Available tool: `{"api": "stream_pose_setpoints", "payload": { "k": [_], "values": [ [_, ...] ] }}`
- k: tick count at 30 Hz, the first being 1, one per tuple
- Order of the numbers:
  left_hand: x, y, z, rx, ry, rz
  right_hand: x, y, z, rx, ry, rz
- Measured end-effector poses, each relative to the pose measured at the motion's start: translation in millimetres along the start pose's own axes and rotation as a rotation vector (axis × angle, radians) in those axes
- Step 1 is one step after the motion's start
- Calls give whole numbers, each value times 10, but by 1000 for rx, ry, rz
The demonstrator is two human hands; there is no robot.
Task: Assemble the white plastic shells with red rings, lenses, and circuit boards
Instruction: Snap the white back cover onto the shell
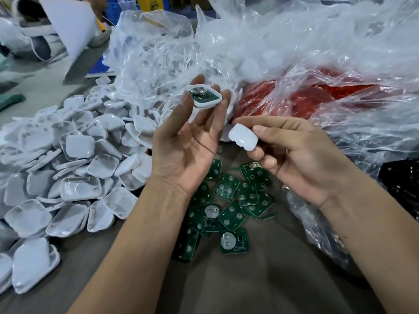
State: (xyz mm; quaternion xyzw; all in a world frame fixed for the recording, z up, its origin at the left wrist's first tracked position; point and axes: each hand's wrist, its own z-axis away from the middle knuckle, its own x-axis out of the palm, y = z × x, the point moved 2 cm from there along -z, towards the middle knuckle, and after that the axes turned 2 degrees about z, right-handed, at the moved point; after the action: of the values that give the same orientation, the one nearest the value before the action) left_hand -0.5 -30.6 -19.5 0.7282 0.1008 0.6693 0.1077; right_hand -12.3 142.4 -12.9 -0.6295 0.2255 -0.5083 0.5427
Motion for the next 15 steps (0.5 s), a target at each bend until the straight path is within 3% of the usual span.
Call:
{"api": "stream_pose_setpoints", "payload": {
  "k": [10,15],
  "values": [
    [-31,-31,5,5,10,-54,-13,-4,-5,20,-77,-58],
    [-31,-31,9,-21,17,-74,-41,-6,-3,-29,-23,-35]
  ]
}}
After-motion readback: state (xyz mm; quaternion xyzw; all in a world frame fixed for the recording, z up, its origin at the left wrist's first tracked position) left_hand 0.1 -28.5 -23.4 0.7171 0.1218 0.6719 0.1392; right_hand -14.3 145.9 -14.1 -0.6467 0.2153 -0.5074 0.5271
